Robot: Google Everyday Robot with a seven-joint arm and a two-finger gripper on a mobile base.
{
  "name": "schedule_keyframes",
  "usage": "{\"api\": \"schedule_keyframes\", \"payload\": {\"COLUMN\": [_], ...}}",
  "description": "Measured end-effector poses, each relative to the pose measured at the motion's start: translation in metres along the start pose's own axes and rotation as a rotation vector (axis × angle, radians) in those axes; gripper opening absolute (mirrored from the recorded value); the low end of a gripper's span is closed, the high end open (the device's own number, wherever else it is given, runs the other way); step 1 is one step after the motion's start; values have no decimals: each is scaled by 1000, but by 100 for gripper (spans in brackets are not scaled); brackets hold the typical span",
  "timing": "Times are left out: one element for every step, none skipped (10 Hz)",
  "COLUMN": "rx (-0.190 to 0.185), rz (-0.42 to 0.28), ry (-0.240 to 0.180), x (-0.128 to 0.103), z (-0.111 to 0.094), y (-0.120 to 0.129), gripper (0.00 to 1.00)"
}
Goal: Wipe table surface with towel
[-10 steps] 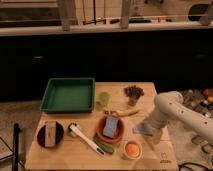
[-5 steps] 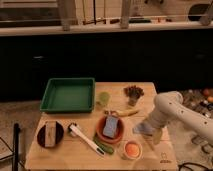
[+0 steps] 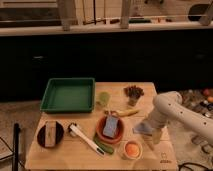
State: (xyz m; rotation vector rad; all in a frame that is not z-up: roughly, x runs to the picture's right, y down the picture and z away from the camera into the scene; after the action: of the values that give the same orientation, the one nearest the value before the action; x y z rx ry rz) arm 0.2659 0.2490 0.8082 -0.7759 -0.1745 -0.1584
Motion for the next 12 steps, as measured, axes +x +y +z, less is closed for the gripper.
{"api": "schedule_keyframes", "payload": {"rx": [11,19,25,31,34,37,36,33,33,33,33,32], "rz": [5,12,17,22,24,23,20,16,14,8,3,2], "ry": [6,12,14,14,10,2,-6,-12,-17,-25,-31,-33], "x": [1,4,6,9,11,14,16,17,18,17,17,17], "z": [0,-1,-2,-3,-2,0,2,5,6,8,10,10], "y": [-3,-5,-7,-9,-12,-15,-17,-18,-20,-24,-26,-26], "gripper": [80,80,80,80,79,73,62,51,44,31,23,13]}}
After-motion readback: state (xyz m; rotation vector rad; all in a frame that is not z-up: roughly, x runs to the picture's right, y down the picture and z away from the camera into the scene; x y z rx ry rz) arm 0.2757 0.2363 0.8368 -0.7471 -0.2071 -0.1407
